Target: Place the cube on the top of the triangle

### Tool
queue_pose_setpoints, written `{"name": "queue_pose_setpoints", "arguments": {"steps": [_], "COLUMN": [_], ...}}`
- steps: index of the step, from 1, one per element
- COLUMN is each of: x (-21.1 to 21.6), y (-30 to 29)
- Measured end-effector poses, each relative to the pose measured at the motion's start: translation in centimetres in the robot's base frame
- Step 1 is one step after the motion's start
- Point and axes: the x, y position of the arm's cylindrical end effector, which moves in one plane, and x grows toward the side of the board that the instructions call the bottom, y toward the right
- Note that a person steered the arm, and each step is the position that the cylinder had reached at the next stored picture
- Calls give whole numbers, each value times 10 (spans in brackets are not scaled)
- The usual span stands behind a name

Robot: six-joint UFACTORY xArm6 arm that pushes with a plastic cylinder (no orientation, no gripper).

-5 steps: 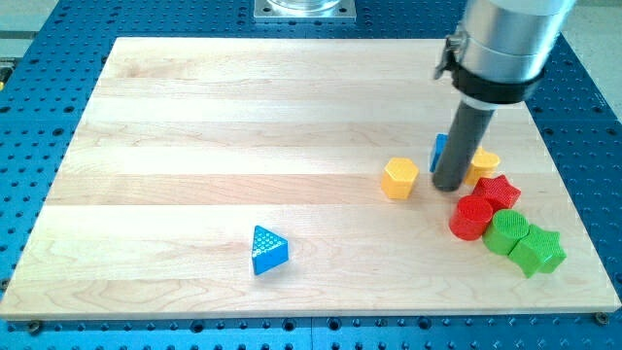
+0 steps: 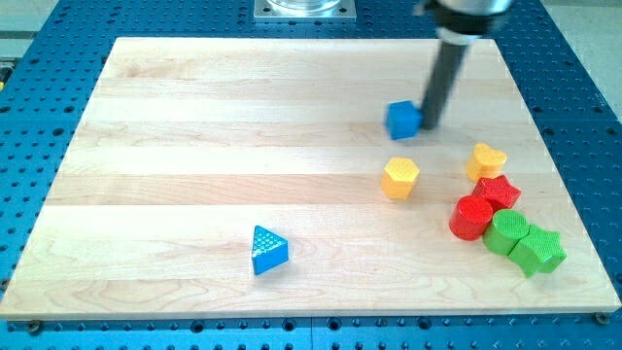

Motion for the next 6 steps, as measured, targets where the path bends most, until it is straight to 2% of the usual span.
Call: {"name": "queue_pose_setpoints", "arguments": {"steps": [1, 2, 3, 4, 6], "x": [14, -32, 40, 89, 104], "y": [-107, -144, -161, -139, -140]}}
